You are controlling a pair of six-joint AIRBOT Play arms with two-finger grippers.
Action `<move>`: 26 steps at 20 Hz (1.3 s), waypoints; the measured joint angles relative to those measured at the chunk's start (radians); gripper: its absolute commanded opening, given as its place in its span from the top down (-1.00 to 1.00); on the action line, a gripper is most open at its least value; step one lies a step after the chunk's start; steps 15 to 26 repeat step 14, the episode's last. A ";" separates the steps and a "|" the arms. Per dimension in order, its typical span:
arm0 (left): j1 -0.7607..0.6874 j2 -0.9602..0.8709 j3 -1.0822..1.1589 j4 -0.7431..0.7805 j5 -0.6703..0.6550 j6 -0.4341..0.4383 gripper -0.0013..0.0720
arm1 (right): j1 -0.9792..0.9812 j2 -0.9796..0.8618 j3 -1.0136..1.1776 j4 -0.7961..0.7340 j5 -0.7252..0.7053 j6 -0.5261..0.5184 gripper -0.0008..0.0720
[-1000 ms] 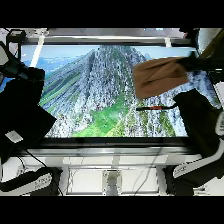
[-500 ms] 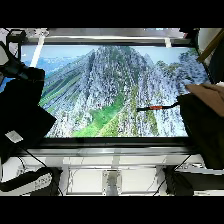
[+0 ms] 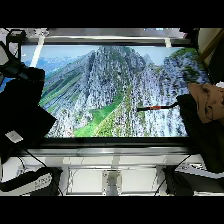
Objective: Fold the clothes and pants, and hang the long-sleeved shirts on hangers.
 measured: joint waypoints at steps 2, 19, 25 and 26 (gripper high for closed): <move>0.000 0.000 0.000 0.000 -0.010 0.000 0.92 | 0.019 0.047 0.055 0.130 -0.002 0.008 0.00; 0.000 0.000 0.000 0.000 -0.086 0.000 0.92 | 0.580 0.268 0.138 0.382 -0.102 -0.114 0.92; 0.000 0.000 0.000 0.000 -0.086 0.000 0.92 | 0.580 0.268 0.138 0.382 -0.102 -0.114 0.92; 0.000 0.000 0.000 0.000 -0.086 0.000 0.92 | 0.580 0.268 0.138 0.382 -0.102 -0.114 0.92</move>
